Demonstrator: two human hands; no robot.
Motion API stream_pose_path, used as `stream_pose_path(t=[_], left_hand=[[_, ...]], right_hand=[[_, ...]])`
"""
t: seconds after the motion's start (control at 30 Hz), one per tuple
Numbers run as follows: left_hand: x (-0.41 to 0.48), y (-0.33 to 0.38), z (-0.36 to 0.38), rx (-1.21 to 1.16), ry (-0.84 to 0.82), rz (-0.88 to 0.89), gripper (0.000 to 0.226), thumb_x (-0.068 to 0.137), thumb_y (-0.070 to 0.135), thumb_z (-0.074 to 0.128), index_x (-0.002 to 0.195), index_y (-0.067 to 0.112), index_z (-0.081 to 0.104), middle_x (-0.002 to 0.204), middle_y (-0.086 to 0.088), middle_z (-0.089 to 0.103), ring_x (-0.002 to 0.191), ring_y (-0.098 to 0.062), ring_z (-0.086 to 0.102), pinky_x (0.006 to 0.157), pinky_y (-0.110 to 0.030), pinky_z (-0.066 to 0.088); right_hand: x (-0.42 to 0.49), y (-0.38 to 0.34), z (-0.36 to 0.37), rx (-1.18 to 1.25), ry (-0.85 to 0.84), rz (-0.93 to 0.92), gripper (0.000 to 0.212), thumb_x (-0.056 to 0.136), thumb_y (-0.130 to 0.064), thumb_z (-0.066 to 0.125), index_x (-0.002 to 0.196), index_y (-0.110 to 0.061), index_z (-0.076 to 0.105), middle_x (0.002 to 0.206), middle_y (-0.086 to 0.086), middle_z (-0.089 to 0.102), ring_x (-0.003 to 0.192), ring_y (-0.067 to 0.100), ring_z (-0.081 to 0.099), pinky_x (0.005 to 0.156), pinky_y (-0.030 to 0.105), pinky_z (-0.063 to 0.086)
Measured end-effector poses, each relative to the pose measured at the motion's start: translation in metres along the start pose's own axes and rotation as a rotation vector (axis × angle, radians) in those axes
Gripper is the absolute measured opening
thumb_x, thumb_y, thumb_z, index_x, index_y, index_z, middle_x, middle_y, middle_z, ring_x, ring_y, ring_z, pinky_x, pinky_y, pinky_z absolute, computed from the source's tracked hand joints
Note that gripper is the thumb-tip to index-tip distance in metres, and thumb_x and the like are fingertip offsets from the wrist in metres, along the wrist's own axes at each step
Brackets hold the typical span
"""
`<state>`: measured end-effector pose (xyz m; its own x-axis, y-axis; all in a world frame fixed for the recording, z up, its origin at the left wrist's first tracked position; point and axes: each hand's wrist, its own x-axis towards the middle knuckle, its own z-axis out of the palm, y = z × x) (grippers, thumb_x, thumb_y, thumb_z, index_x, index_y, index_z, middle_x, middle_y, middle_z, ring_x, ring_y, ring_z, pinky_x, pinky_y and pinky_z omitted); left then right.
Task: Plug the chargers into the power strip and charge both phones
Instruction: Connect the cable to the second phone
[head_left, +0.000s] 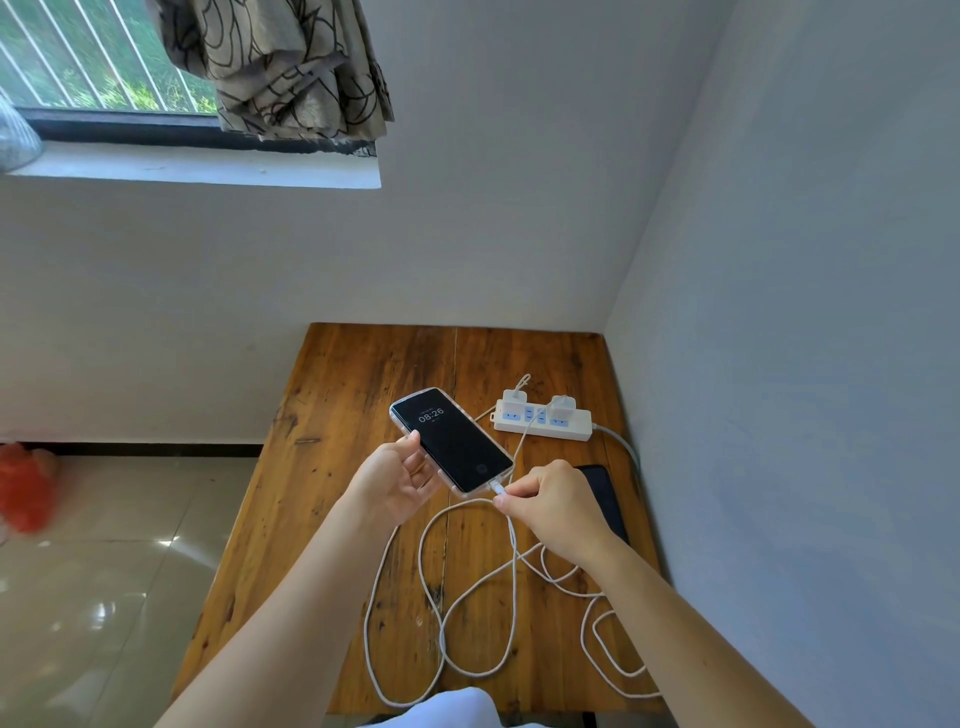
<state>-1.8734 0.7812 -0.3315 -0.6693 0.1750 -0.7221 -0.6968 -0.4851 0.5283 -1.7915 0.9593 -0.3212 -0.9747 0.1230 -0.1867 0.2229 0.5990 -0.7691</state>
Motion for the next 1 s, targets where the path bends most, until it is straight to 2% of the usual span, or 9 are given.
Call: stream_pose_path(t=[0.17,0.63,1.0], left_hand=[[-0.0008,-0.0011,-0.001,0.0,0.011,-0.006,0.028,0.094,0.014,0.052,0.122,0.013,0.053,0.108,-0.012,0.07,0.096,-0.025,0.067,0.062,-0.035,0.053],[-0.0028,-0.001,0.0011,0.003,0.004,0.006,0.031,0.095,0.011,0.051,0.126,0.015,0.052,0.112,-0.012,0.068,0.101,-0.025,0.065,0.069,-0.035,0.053],[0.0007,-0.0012,-0.0012,0.002,0.004,0.006,0.029,0.094,0.011,0.051,0.123,0.016,0.054,0.107,-0.011,0.07,0.099,-0.024,0.066,0.069,-0.035,0.052]], right_hand=[[-0.0004,0.0018,0.001,0.006,-0.005,0.007,0.012,0.082,-0.028,0.07,0.087,-0.019,0.076,0.066,-0.021,0.061,0.067,0.006,0.063,0.055,0.009,0.042],[0.0,0.0041,0.0009,0.017,-0.013,0.024,0.009,0.083,-0.027,0.07,0.083,-0.02,0.076,0.065,-0.019,0.062,0.066,0.007,0.063,0.055,0.01,0.041],[0.0006,0.0029,0.0004,0.058,-0.036,0.067,0.012,0.083,-0.026,0.071,0.089,-0.016,0.075,0.074,-0.01,0.067,0.072,0.009,0.064,0.059,0.014,0.044]])
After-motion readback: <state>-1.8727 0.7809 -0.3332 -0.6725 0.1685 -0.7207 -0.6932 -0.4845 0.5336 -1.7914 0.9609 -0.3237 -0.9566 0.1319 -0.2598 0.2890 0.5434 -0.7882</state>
